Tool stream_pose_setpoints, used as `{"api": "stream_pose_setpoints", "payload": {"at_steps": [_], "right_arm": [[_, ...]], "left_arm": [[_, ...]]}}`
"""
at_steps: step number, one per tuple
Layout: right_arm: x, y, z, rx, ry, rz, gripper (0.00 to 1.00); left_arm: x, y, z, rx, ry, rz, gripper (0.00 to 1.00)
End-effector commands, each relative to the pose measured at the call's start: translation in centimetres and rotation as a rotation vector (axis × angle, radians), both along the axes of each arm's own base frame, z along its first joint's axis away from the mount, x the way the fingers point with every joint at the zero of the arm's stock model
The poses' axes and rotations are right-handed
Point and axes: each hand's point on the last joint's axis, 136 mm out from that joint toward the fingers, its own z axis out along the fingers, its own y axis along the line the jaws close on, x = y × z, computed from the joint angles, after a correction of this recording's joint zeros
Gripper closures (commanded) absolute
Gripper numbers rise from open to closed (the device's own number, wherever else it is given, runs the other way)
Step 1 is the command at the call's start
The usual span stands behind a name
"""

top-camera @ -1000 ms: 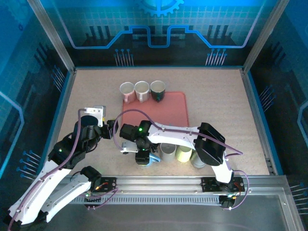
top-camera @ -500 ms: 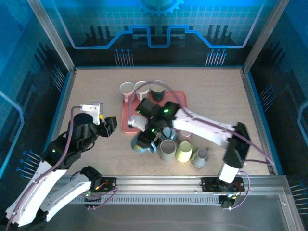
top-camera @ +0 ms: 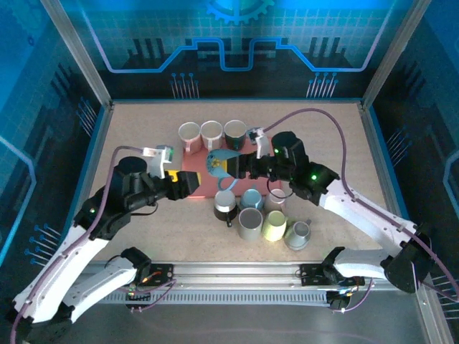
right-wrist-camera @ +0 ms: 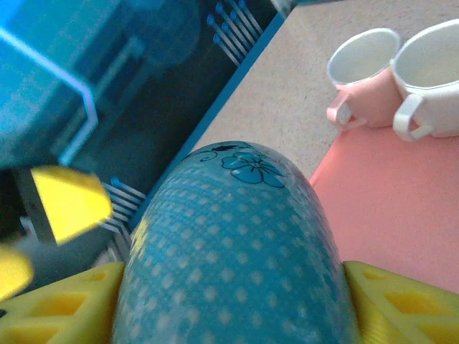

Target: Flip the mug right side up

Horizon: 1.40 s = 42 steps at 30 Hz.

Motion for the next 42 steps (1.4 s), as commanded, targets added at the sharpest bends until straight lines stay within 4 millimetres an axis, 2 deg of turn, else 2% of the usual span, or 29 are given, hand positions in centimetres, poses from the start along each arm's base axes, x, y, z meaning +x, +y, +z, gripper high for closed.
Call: {"api": "stream_pose_setpoints", "payload": {"at_steps": [1,2,5,10,12,18,23,29,36,38,39,42], "right_arm": [[0.5,-0.8,8.3,0.356,-0.087,-0.036,0.72],[0.6,-0.9,8.1,0.370,-0.069,-0.034,0.72],[0.5,-1.6,9.0,0.451,-0.077,-0.031,0.73],[0.1,-2.6,10.6,0.543,-0.117,-0.015,0.73],[-0.1,-2.8,10.0,0.547,-0.121,-0.007,0.73],[-0.9,-3.3,10.8,0.626,-0.150,0.050,0.73],[-1.8,-2.7,11.2,0.677,-0.150,0.134,0.73],[-2.2,-2.2,10.8,0.710,-0.129,0.176,0.74],[-2.2,-2.2,10.1,0.678,-0.130,0.153,0.71],[-2.2,-2.2,9.9,0.664,-0.134,0.148,0.65],[-2.1,-2.2,9.7,0.646,-0.130,0.140,0.56],[-2.0,-2.5,8.9,0.556,-0.142,0.099,0.16]], "left_arm": [[-1.1,-3.7,2.7,-0.219,0.011,-0.178,0.23],[-1.1,-4.1,2.9,-0.237,0.010,-0.198,0.22],[-1.0,-5.1,3.2,-0.275,0.016,-0.248,0.22],[0.0,-5.5,2.0,-0.331,0.081,-0.237,0.23],[0.4,-5.9,2.0,-0.393,0.105,-0.249,0.24],[0.7,-6.7,3.2,-0.492,0.104,-0.304,0.24],[1.0,-6.8,4.7,-0.550,0.069,-0.338,0.27],[1.1,-7.5,5.6,-0.606,0.057,-0.395,0.46],[1.2,-7.7,5.5,-0.617,0.061,-0.410,0.80],[1.1,-7.7,5.5,-0.616,0.060,-0.412,0.88],[1.0,-7.7,5.6,-0.617,0.055,-0.414,0.90],[0.9,-7.5,6.0,-0.605,0.035,-0.408,0.94]]}}
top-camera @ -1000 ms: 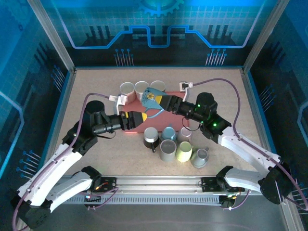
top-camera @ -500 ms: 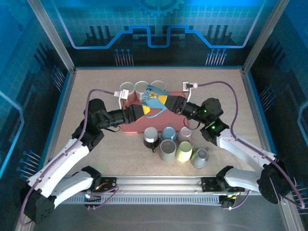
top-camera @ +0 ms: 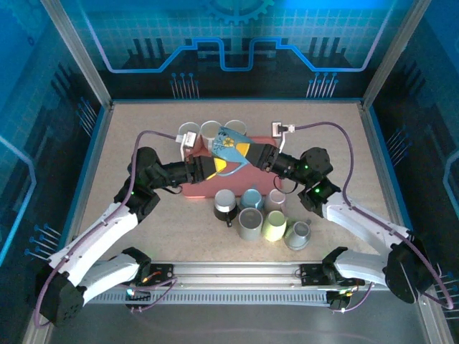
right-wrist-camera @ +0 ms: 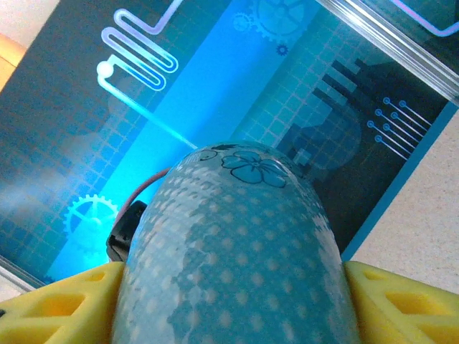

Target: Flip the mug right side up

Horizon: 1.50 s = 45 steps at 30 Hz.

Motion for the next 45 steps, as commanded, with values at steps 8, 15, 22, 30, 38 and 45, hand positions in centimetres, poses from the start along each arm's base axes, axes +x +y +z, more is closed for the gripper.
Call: {"api": "stream_pose_setpoints", "payload": {"at_steps": [8,15,22,30,38,45], "right_arm": [[0.1,-6.5,-1.7,-0.390,-0.073,-0.366,0.00],[0.2,-12.7,-4.6,-0.804,0.000,-0.518,0.00],[-1.0,-15.9,-3.7,-0.763,0.065,-0.598,0.00],[-3.1,-18.2,-3.1,-0.795,0.029,-0.665,0.00],[-3.8,-18.3,-3.6,-0.762,0.028,-0.665,0.00],[-4.2,-18.2,-4.5,-0.768,0.031,-0.647,0.00]], "left_arm": [[1.0,1.4,0.2,0.320,-0.145,0.175,0.97],[5.2,-1.0,-3.0,0.634,-0.166,0.247,1.00],[11.4,-4.4,-5.1,0.970,-0.273,0.394,0.94],[17.4,-8.9,-9.3,1.131,-0.220,0.464,0.97],[21.5,-11.1,-14.8,1.261,-0.137,0.543,0.92],[23.7,-11.6,-18.7,1.258,-0.057,0.544,0.91]]}}
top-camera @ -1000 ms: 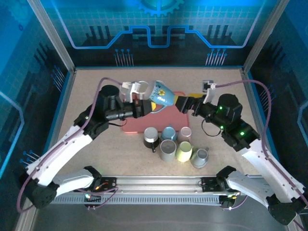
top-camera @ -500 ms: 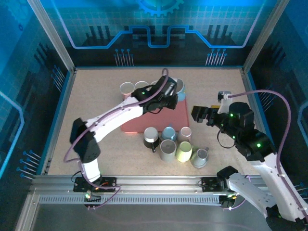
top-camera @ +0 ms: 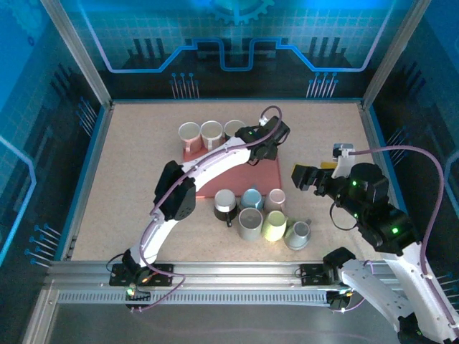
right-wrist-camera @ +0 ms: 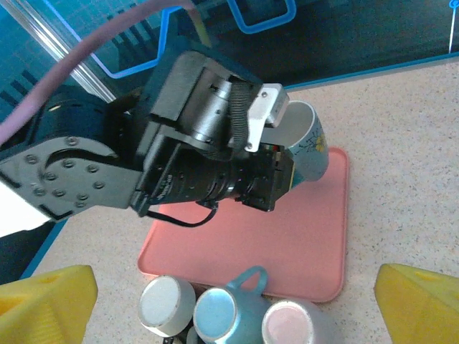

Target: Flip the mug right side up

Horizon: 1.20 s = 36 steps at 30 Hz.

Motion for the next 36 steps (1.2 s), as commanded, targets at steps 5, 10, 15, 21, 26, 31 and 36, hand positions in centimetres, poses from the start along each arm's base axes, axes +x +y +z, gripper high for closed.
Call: {"api": "stream_pose_setpoints", "payload": {"at_steps": [5,10,15,21,26,31,36], "right_arm": [[-0.3,0.0,-1.1,-0.005,0.014,0.013,0.00],[-0.4,0.2,-1.0,-0.007,0.008,0.028,0.00],[-0.4,0.0,-1.2,-0.016,0.015,0.022,0.00],[-0.5,0.1,-1.2,-0.016,0.024,0.026,0.00],[-0.5,0.4,0.0,-0.011,0.005,0.043,0.00],[-0.4,0.3,1.2,-0.030,-0.015,0.047,0.00],[-0.9,1.1,2.0,-0.044,-0.035,0.112,0.00]], "left_arm": [[2.6,-0.4,0.0,-0.040,-0.036,0.067,0.89],[3.8,1.1,-2.2,-0.021,-0.005,0.128,0.87],[4.7,1.9,-3.2,-0.001,0.001,0.143,0.85],[5.3,1.8,-3.8,0.030,-0.010,0.108,0.59],[5.2,2.2,-3.9,0.049,-0.004,0.103,0.49],[3.8,1.4,-2.4,-0.036,0.000,0.081,0.47],[1.7,1.3,2.2,-0.108,-0.057,0.048,0.46]]}}
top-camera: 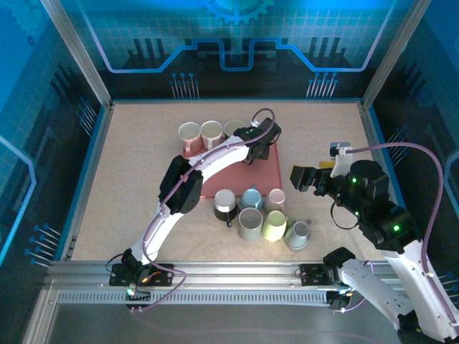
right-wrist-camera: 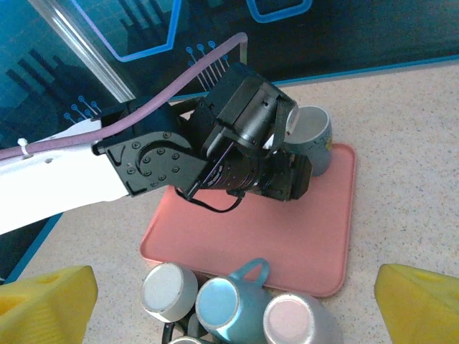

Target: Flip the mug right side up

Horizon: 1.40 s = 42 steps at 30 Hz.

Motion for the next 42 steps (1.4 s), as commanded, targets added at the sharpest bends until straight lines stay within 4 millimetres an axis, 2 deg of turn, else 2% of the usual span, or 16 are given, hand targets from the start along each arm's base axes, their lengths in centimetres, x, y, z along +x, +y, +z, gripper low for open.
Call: {"api": "stream_pose_setpoints", "payload": {"at_steps": [1,4,7,9,13,15,16,21,25,27,31,37,39,42], "right_arm": [[-0.7,0.7,1.4,0.005,-0.042,0.067,0.00],[-0.8,0.6,1.6,0.026,-0.046,0.061,0.00],[-1.7,1.5,1.8,0.011,-0.074,0.143,0.00],[-2.5,2.3,1.6,-0.004,-0.080,0.217,0.00],[-2.8,2.6,-0.7,-0.071,0.058,0.257,0.00],[-2.7,2.8,-1.9,-0.095,0.124,0.266,0.00],[-2.8,2.9,-2.5,-0.105,0.149,0.273,0.00],[-2.7,3.8,-5.6,-0.170,0.265,0.291,0.00],[-2.4,4.7,-8.8,-0.313,0.379,0.272,0.00],[-1.6,4.3,-9.8,-0.350,0.435,0.172,0.00],[-1.2,3.7,-11.5,-0.385,0.555,0.056,0.00],[-1.8,3.7,-14.8,-0.485,0.664,0.081,0.00],[-1.4,4.0,-15.1,-0.558,0.651,0.139,0.00],[-0.7,5.1,-14.5,-0.660,0.586,0.281,0.00]], "left_arm": [[-1.1,-1.5,8.1,-0.141,-0.127,-0.036,0.46],[-2.9,-1.4,11.8,-0.192,-0.183,-0.069,0.46],[-5.1,-1.4,15.6,-0.274,-0.220,-0.119,0.46],[-7.0,-0.7,17.9,-0.302,-0.239,-0.142,0.46],[-10.4,2.8,20.3,-0.307,-0.233,-0.124,0.46],[-12.2,4.9,20.7,-0.301,-0.231,-0.119,0.45],[-13.3,6.2,21.5,-0.308,-0.245,-0.117,0.45],[-17.7,12.1,20.7,-0.272,-0.224,-0.083,0.44],[-20.6,15.7,19.6,-0.273,-0.199,-0.071,0.43],[-22.1,17.2,19.1,-0.260,-0.197,-0.077,0.43],[-24.3,19.1,18.0,-0.255,-0.204,-0.099,0.42],[-25.7,20.9,15.9,-0.221,-0.221,-0.107,0.41],[-25.8,21.1,15.1,-0.207,-0.219,-0.112,0.41],[-25.9,21.3,14.3,-0.198,-0.215,-0.110,0.41]]}}
